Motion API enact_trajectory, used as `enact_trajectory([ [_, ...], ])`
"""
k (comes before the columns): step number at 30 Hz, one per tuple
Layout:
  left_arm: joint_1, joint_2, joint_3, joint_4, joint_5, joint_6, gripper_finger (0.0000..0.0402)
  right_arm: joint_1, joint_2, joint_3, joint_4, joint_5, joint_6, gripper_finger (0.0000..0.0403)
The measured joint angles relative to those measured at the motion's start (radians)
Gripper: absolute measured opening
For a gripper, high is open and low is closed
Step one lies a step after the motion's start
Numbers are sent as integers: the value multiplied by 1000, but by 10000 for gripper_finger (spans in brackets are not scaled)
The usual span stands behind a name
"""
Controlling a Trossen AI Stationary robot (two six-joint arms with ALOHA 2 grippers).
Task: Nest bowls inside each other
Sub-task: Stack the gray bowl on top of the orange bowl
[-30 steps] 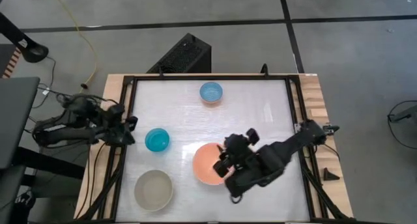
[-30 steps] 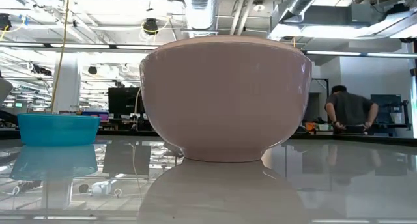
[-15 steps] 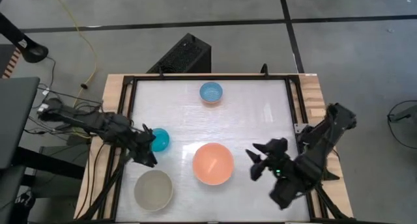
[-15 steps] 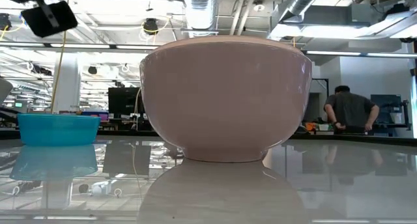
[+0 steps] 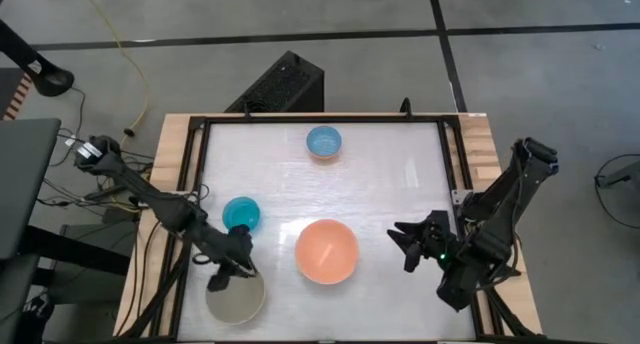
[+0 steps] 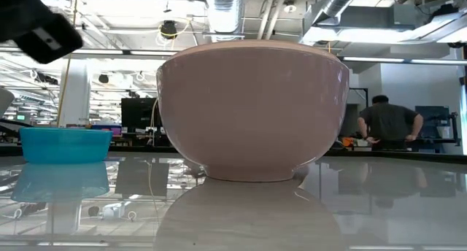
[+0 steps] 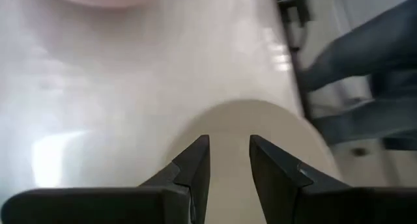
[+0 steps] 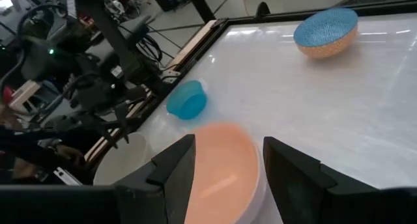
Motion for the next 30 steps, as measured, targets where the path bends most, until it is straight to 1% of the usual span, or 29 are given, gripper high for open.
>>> enact_trajectory([
  [3, -1, 78, 76, -94, -56, 68, 97, 0, -10, -5, -2, -2, -17, 212],
  [7, 0, 183, 135, -183, -65, 124, 97, 3, -17, -5, -1, -3, -32, 212],
  [12, 0, 293, 163, -233, -64, 131, 97, 19, -17, -5, 3, -10, -32, 212],
  [17, 11, 382, 164, -282, -56, 114, 97, 42, -17, -5, 11, -12, -33, 212],
  [22, 34, 424, 165, -283, 7, 106, 97, 57, -17, -5, 25, -13, -33, 212],
  [26, 54, 418, 179, -293, 11, 96, 97, 56, -17, -5, 40, -13, -36, 212],
  [30, 72, 391, 221, -299, -9, 122, 97, 56, -16, -5, 42, -13, -36, 212],
])
